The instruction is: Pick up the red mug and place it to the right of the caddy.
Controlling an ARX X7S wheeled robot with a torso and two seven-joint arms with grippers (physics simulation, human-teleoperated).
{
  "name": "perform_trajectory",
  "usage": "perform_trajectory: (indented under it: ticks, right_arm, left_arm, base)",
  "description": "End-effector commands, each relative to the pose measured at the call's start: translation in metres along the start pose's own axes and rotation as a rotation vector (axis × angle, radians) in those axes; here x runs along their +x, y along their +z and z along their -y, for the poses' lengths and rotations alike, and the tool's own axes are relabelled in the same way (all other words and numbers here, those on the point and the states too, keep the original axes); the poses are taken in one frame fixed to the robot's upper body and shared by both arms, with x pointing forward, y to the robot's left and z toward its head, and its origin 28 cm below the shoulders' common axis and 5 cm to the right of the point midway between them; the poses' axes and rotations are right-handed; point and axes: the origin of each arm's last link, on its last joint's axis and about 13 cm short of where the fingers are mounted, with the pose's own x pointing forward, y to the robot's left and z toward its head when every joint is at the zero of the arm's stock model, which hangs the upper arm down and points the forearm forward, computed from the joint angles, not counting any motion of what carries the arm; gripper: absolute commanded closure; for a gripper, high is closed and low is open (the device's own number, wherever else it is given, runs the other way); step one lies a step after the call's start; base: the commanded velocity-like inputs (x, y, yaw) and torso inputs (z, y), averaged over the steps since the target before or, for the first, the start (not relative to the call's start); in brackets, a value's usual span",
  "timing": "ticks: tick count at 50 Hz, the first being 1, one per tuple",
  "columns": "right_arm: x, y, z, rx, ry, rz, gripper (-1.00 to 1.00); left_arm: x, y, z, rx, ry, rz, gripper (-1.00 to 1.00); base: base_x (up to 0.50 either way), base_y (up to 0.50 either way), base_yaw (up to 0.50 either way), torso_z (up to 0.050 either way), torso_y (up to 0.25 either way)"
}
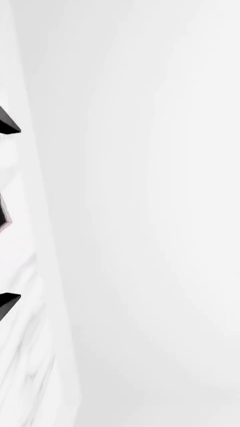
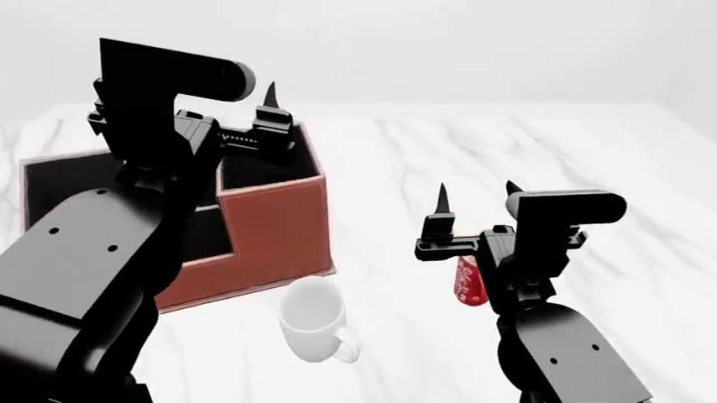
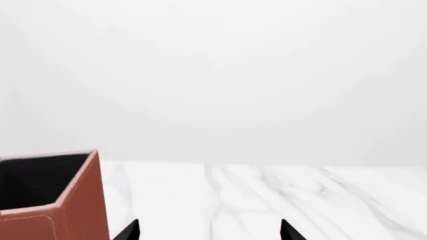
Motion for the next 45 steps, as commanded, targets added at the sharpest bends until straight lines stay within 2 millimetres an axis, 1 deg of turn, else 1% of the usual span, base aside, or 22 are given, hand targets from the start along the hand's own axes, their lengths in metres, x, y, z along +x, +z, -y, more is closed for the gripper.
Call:
perform_trajectory:
  ticks: [1, 21, 25, 31, 41, 45]
  right_arm:
    - [0.0056, -0.0065, 0.0033, 0.007, -0.026, -0.01, -1.0]
    - [0.0052, -0.0097, 0.0016, 0.002, -0.02, -0.02, -1.0]
    - [0.0046, -0.0115, 0.0026, -0.01, -0.032, -0.011, -1.0]
    - [-0.0015, -0.0138, 0.0054, -0.038, -0.054, -0.002, -1.0]
    - [-0.0015, -0.0143, 0.0056, -0.042, -0.051, -0.001, -1.0]
    - [-0.0017, -0.0149, 0.0061, -0.043, -0.053, -0.001, -1.0]
  left_arm:
    - [0.0024, -0.0006, -0.0008, -0.02, 0.006, 0.006, -1.0]
    - [0.0019, -0.003, -0.002, -0.023, 0.01, 0.006, -1.0]
    - [0.0016, -0.0031, -0.0021, -0.024, 0.01, 0.007, -1.0]
    - [0.0014, -0.003, -0.0024, -0.023, 0.012, 0.007, -1.0]
    - [0.0018, -0.0022, -0.0016, -0.021, 0.008, 0.009, -1.0]
    - [0.002, -0.0024, -0.0019, -0.022, 0.009, 0.008, -1.0]
  base:
    - [0.5, 0.0, 0.0, 0.0, 0.0]
    - [0.49, 0.0, 0.0, 0.0, 0.002]
    - [0.0, 0.0, 0.0, 0.0, 0.003]
    - [0.0, 0.0, 0.0, 0.0, 0.0]
    - [-0.48, 0.0, 0.0, 0.0, 0.001]
    - [0.0, 0.0, 0.0, 0.0, 0.0]
